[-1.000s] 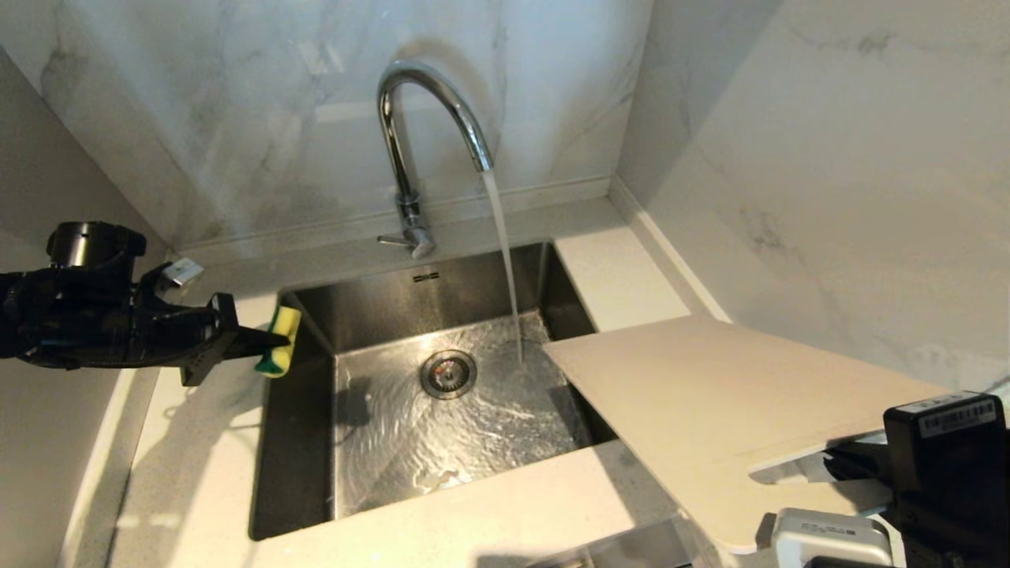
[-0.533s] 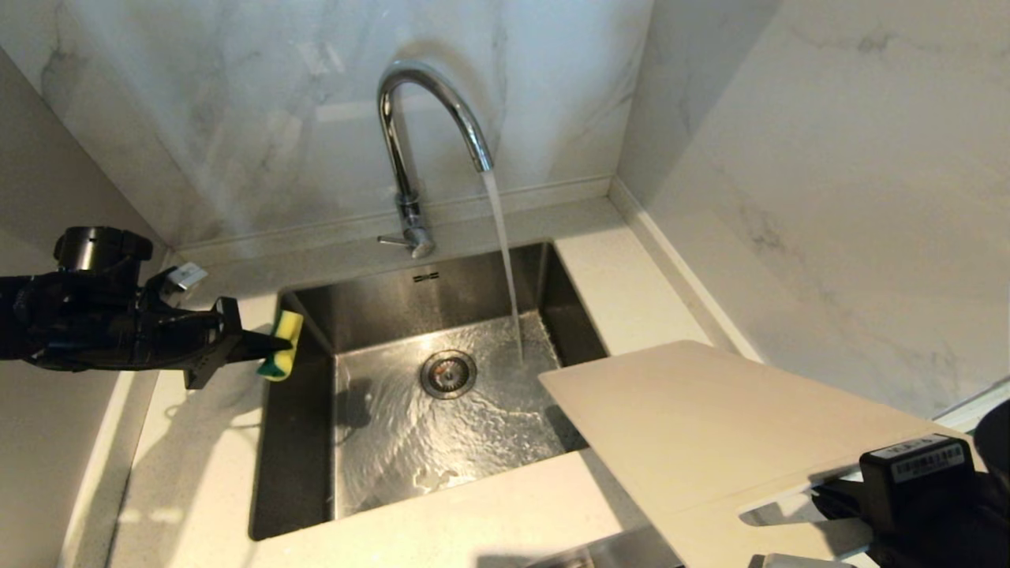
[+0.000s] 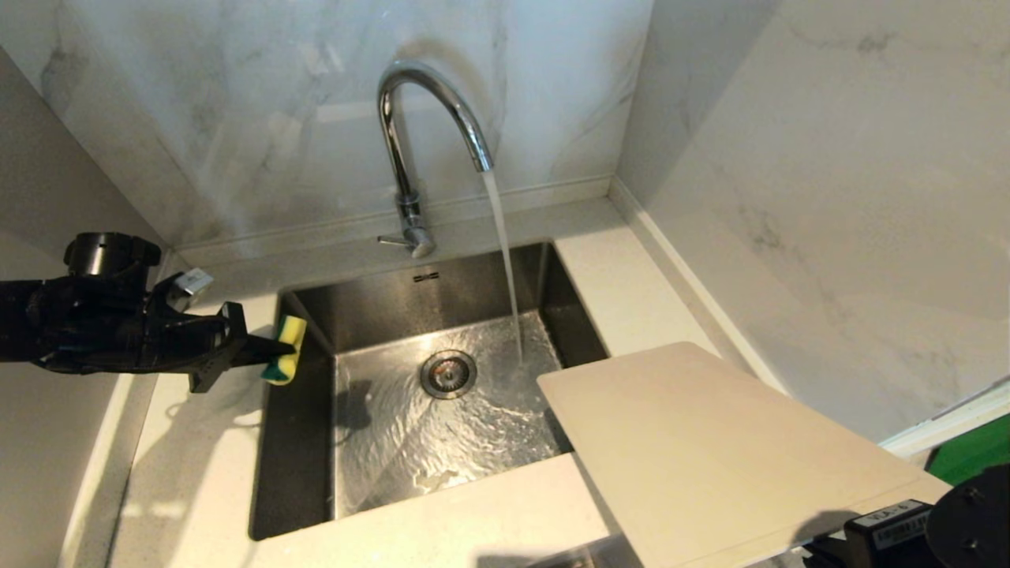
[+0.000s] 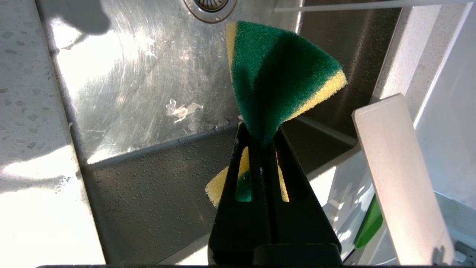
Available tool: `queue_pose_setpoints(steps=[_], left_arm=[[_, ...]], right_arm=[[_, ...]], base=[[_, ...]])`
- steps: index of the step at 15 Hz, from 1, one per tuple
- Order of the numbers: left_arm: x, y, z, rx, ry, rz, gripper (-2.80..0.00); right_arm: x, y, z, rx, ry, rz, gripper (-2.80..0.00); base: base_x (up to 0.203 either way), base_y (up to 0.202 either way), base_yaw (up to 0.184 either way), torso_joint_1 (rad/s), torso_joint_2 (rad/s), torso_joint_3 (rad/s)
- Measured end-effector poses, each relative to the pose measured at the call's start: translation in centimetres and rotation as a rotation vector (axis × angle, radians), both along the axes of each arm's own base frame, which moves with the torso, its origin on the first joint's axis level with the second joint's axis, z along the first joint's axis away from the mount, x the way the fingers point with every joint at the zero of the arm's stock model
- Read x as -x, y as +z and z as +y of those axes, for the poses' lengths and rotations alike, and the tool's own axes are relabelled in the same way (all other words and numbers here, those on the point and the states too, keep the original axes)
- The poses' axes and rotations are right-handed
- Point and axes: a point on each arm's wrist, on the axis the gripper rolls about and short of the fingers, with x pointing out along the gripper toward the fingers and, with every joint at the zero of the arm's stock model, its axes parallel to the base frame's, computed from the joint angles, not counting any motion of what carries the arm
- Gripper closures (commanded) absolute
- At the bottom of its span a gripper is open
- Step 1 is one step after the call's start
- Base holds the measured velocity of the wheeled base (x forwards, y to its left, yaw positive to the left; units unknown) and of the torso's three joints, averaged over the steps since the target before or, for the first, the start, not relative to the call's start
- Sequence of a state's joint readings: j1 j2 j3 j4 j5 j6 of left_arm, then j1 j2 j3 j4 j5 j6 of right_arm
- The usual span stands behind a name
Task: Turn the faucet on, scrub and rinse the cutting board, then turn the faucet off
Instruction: Put down the cutting board
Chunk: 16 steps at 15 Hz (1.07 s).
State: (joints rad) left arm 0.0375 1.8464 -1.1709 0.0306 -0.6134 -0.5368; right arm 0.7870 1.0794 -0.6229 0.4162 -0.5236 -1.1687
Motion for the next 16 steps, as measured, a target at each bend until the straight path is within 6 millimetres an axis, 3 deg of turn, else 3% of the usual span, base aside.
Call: queue_pose_setpoints(steps=[8,16], left_arm=[[-0.1,-0.2,-0.5,-0.011,-0.002,0.006,0.00],[-0.5,-0.7,-0.5,-0.012,-0.002,0.017,0.00]], right_arm=[[-1.8,-2.6,1.8,-0.125,0.055,0.225,0.00],[-2.7,-8.8,2.0,-0.124,0.043,0.391,0.00]], base=[[0.000,0.000,0.000,0.000,0.00,0.000],[0.000,0.000,0.000,0.000,0.00,0.000]])
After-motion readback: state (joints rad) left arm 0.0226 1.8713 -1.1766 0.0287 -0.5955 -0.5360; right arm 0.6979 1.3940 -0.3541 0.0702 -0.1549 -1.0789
